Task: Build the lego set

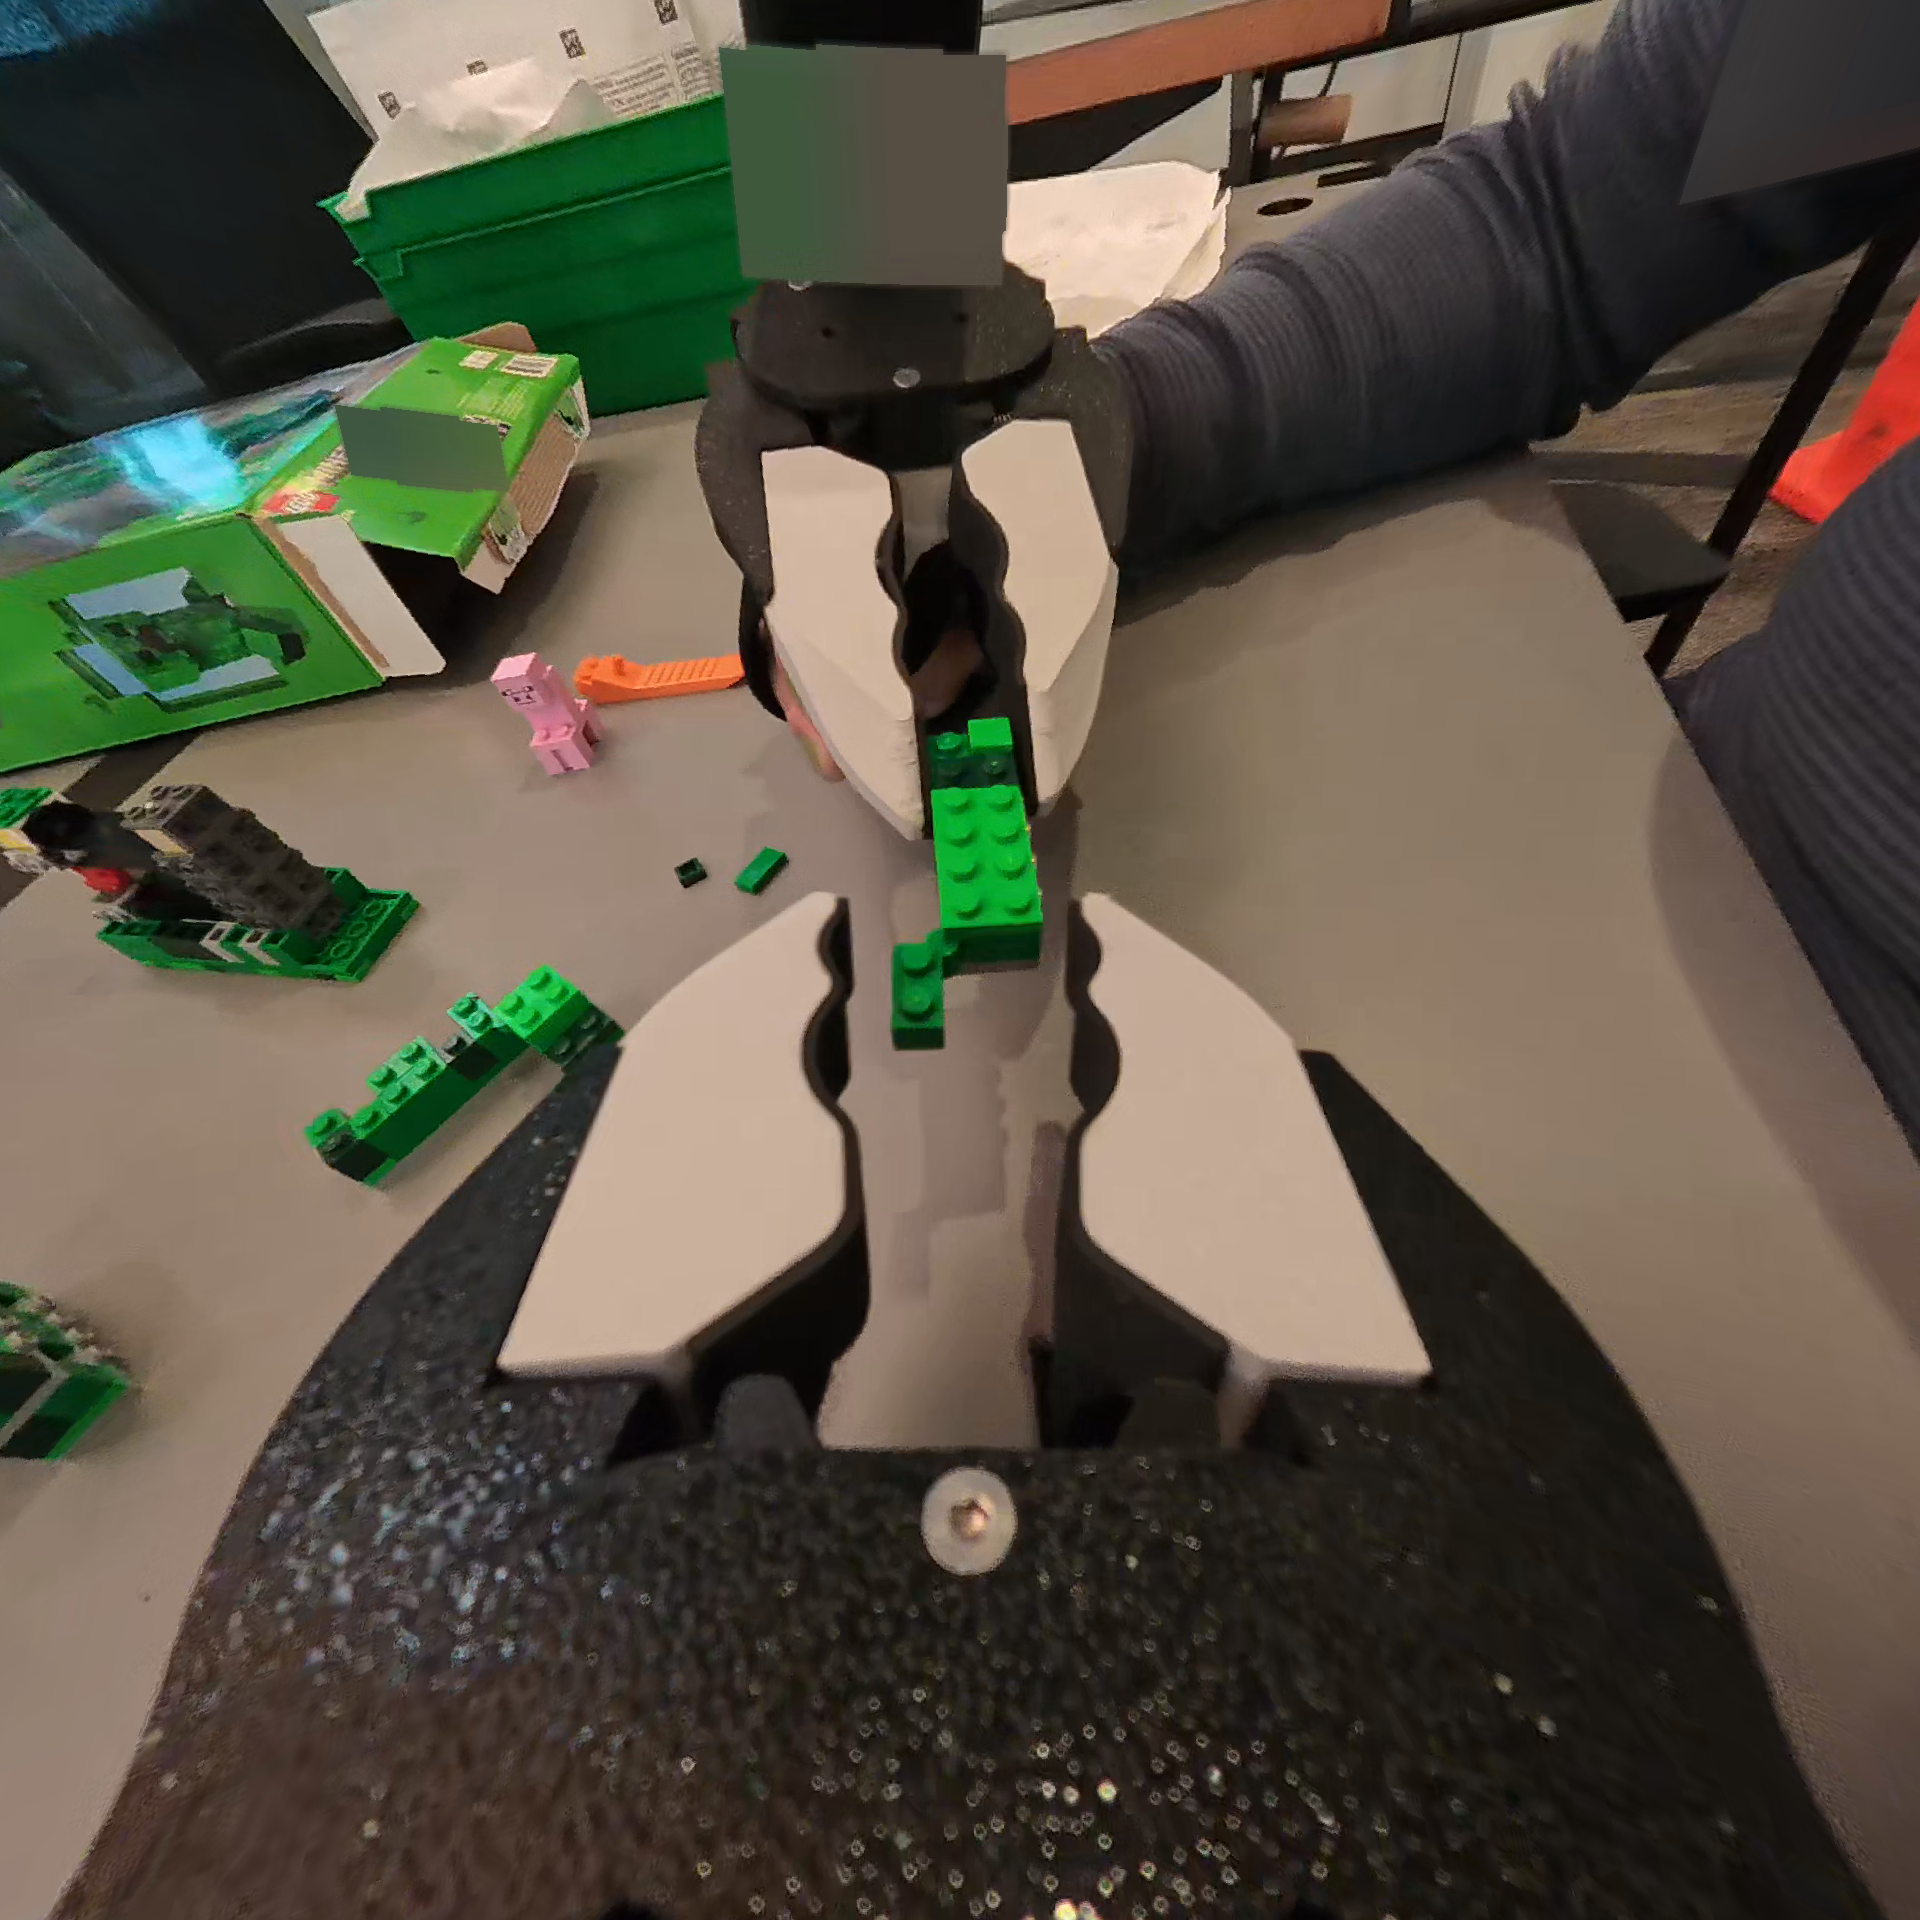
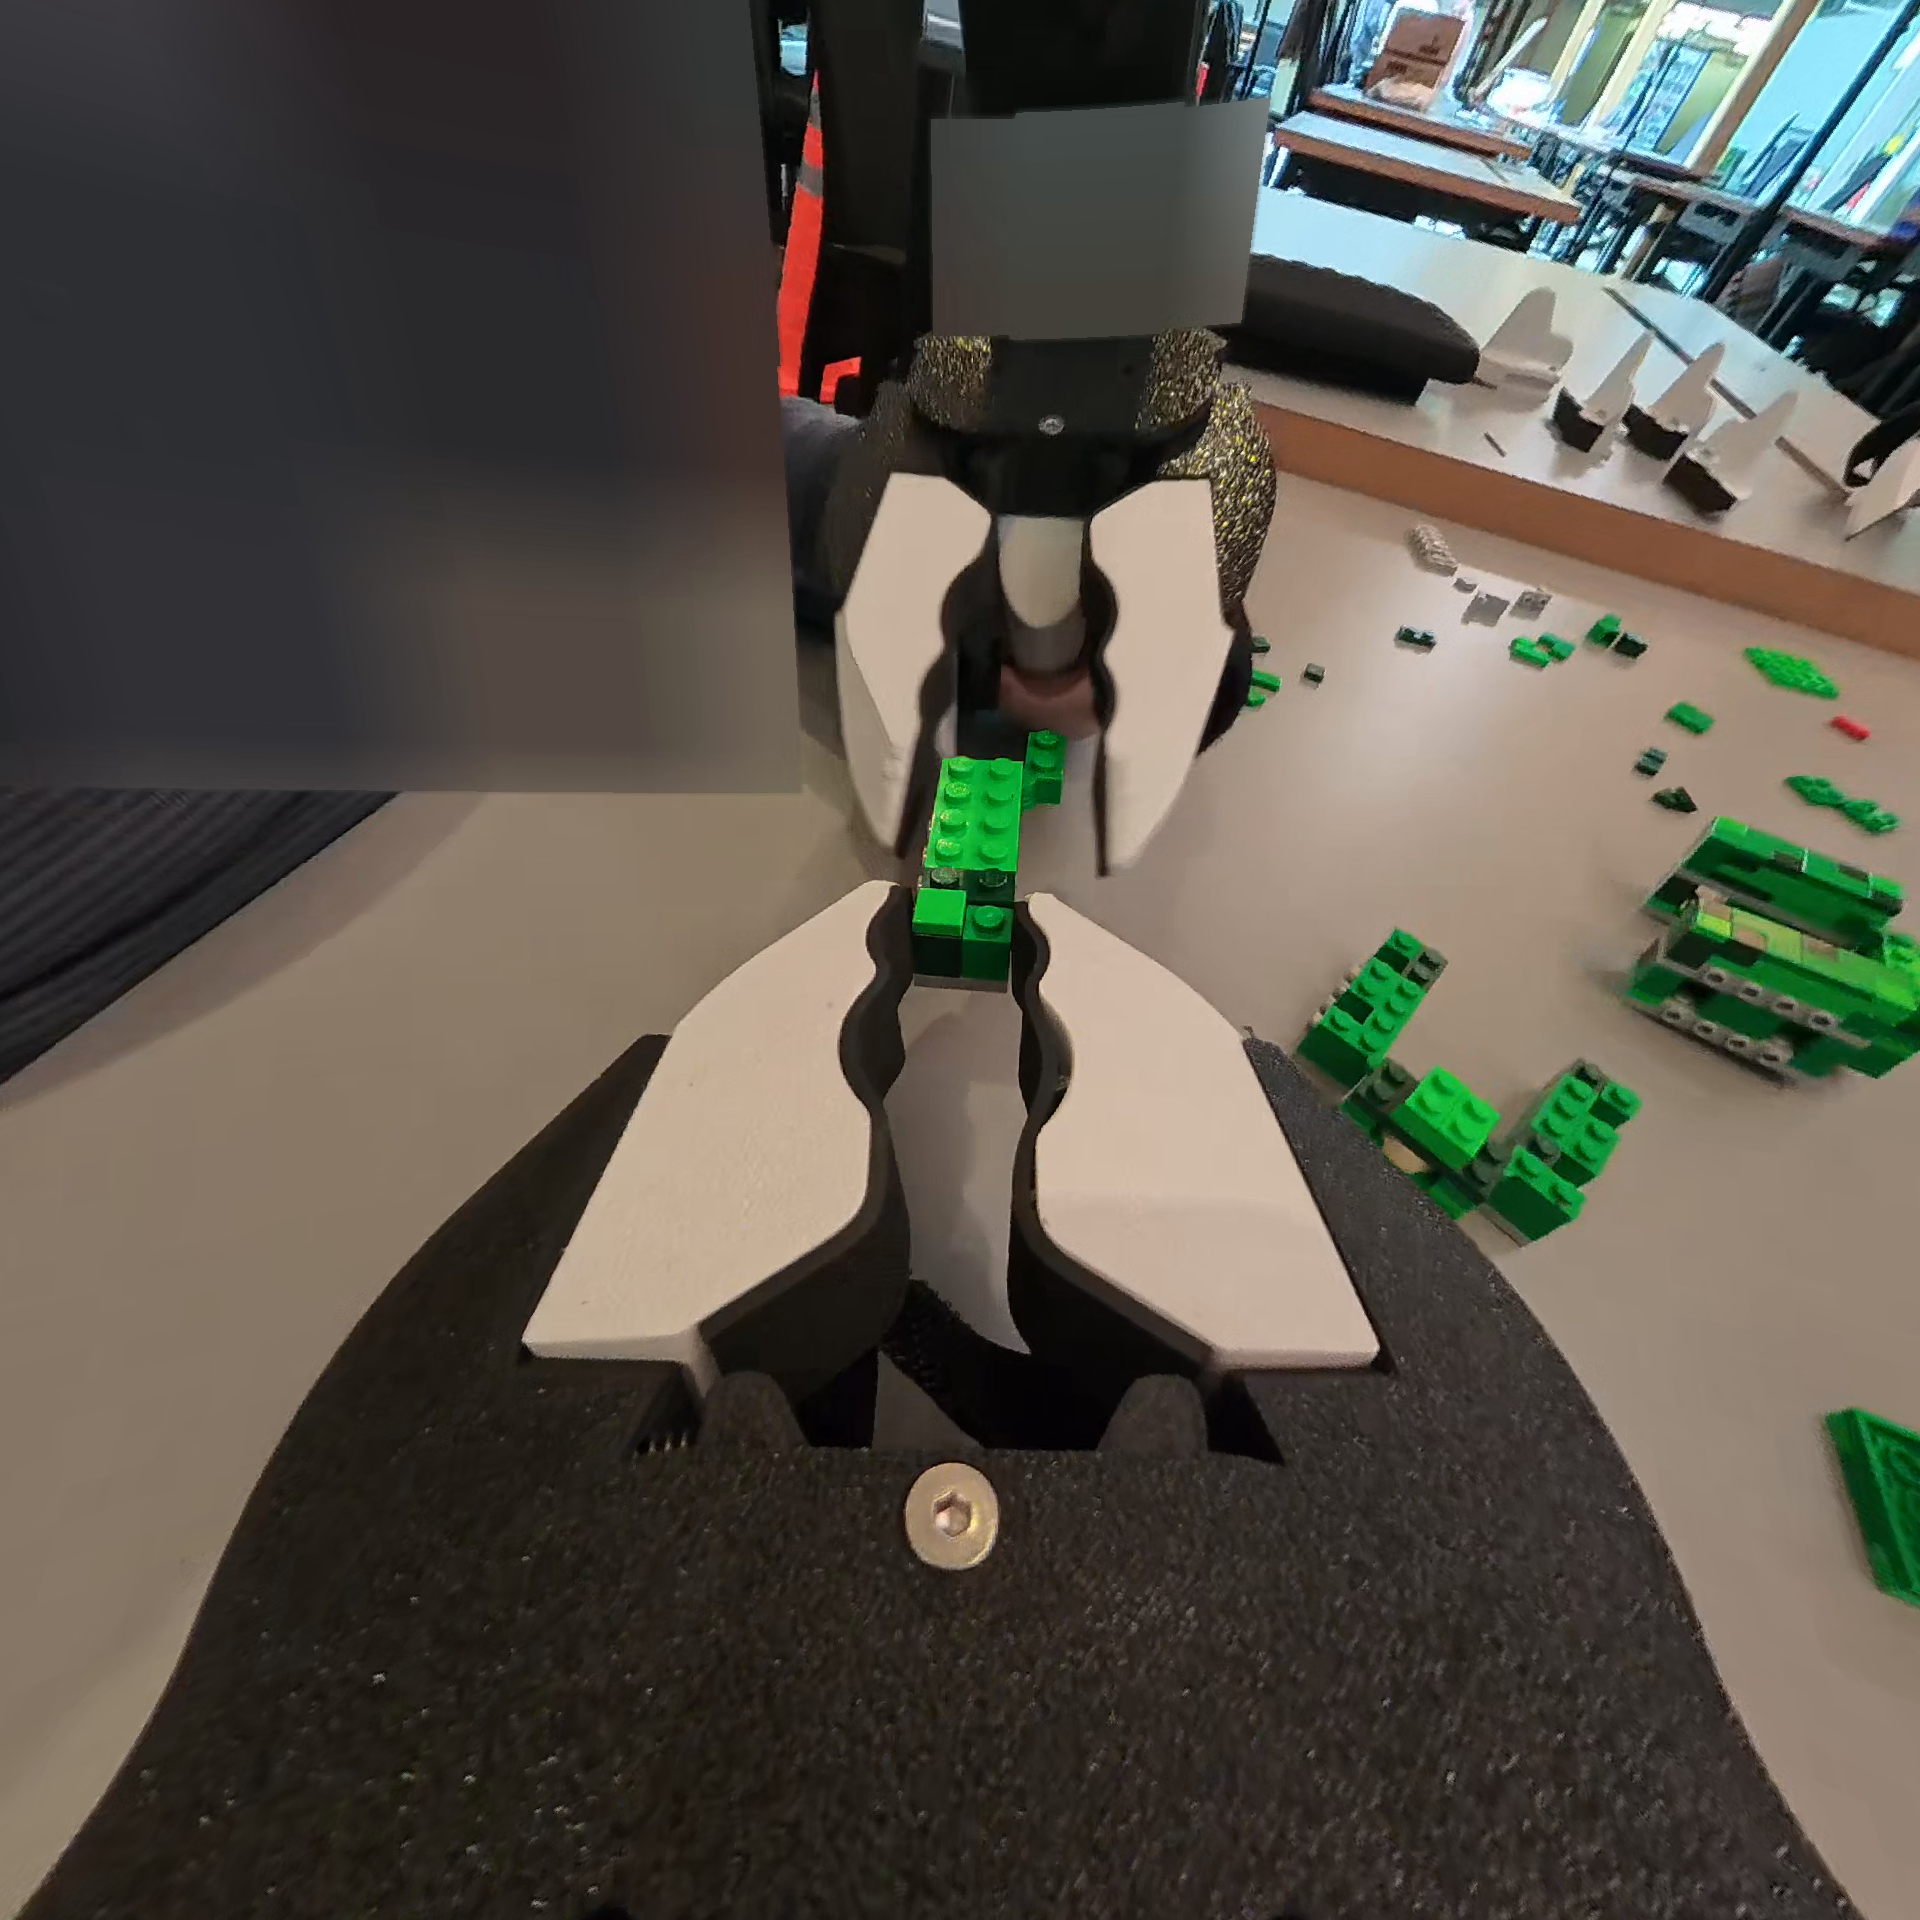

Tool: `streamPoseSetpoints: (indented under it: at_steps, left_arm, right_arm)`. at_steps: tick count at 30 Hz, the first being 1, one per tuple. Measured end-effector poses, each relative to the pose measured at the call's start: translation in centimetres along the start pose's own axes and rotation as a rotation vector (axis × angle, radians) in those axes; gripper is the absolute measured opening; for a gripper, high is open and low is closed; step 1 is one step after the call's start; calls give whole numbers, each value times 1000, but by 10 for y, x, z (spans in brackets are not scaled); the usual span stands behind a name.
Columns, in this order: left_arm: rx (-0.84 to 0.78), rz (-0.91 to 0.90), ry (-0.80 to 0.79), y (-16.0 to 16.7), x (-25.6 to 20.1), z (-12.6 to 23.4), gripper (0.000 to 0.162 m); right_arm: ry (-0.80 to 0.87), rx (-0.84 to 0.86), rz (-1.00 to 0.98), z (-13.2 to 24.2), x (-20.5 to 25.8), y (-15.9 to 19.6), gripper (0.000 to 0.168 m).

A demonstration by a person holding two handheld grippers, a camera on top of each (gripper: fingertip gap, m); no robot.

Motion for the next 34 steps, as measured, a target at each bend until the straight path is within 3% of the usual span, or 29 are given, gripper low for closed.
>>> streamPoseSetpoints:
  at_steps: [2,8,10,14,19,21,24,34]
  left_arm:
    - [-13,-11,-3,-1,0,1,27]
    - [-30,-16,-37,-1,3,2,26]
    - [-40,-18,-70,-1,7,5,26]
    - [-65,-2,-97,-2,12,9,26]
    - [-35,-15,-88,1,10,6,26]
    - [-32,-18,-87,1,10,5,26]
    - [-36,-11,-88,1,10,6,26]
    - [-32,-16,-99,1,10,5,26]
  right_arm:
    - [14,2,8,-1,0,0,17]
    - [93,-35,36,2,-4,-3,19]
    - [221,-145,62,14,-11,-8,32]
    - [635,-386,90,61,-33,-10,25]
    - [948,-297,126,87,-43,-3,12]
    - [999,-217,163,85,-44,-1,0]
    - [995,-164,183,80,-44,1,0]
    - [1066,-263,66,99,-50,6,0]
Point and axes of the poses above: each gripper's, where its closed fingertips meet, z back along the fingers, y out of its underside, x = y × z across the jaws, the point moved 6 cm from there along z, back along the fingers, and after that the axes turned 9 degrees about -y, right-handed, at the moved point
